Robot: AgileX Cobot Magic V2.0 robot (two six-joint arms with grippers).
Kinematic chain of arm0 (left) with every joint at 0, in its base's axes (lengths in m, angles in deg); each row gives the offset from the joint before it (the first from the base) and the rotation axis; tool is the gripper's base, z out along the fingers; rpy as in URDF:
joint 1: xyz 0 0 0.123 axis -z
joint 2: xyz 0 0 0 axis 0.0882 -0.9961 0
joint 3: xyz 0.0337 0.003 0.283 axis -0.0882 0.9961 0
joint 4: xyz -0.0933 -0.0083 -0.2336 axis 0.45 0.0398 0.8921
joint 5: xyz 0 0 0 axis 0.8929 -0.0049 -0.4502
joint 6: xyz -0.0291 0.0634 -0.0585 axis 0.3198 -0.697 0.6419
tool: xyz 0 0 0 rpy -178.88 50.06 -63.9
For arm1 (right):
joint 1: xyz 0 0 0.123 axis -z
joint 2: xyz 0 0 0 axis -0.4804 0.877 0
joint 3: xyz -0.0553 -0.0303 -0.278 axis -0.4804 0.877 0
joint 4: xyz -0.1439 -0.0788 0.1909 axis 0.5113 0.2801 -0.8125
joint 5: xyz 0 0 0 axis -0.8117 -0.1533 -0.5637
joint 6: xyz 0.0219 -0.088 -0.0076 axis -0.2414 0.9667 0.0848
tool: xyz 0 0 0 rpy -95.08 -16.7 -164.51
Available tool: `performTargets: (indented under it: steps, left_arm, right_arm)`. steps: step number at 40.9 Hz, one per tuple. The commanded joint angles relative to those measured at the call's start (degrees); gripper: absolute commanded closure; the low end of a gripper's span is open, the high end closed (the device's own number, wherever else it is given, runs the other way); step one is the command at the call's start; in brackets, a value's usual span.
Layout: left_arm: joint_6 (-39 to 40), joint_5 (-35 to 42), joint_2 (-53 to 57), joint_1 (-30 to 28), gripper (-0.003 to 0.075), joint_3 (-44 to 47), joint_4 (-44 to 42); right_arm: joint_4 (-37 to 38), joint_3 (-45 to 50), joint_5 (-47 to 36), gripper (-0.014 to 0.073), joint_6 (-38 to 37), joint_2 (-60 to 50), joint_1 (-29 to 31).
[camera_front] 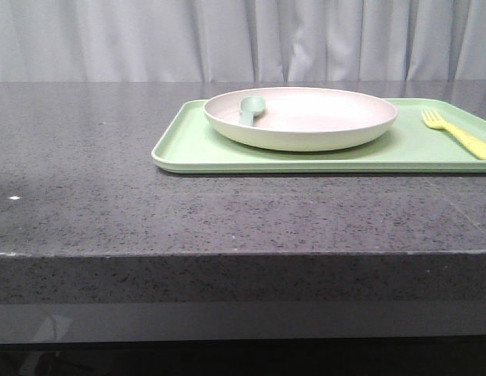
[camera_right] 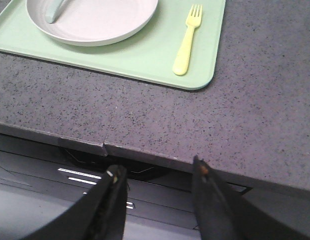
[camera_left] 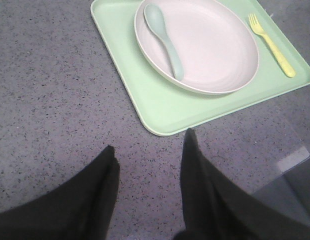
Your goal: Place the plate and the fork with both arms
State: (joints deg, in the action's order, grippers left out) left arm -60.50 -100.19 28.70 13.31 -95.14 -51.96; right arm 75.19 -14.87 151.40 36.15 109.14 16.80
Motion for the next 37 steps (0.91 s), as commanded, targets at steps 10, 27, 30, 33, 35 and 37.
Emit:
performTargets:
  steps: [10, 27, 30, 33, 35, 37]
  left_arm:
    - [7.0, 4.9, 1.0, -0.2, 0.069, -1.4, -6.0]
    - [17.9, 9.3, 3.5, -0.2, 0.0741, -0.7, -21.7]
    - [19.0, 14.4, 7.2, -0.2, 0.0741, 2.2, -23.1]
    - [19.0, 20.3, 12.4, -0.2, 0.0741, 6.5, -23.4]
    - [19.0, 23.6, 15.5, -0.2, 0.0741, 8.8, -23.5]
    - [19.0, 25.5, 18.3, -0.2, 0.0741, 11.1, -23.4]
  right_arm:
    - [0.7, -1.1, -3.7, 0.037, -0.7, 0.4, 0.0]
    - [0.0, -1.1, -6.2, 0.0662, -0.7, 0.4, 0.0]
    - [0.0, -1.1, -6.1, 0.0662, -0.7, 0.4, 0.0]
    - [0.0, -1.1, -6.1, 0.0662, -0.7, 0.4, 0.0]
    - [0.0, -1.1, -6.1, 0.0662, -0.7, 0.4, 0.0]
    - [0.0, -1.1, -6.1, 0.0662, -0.7, 0.4, 0.0]
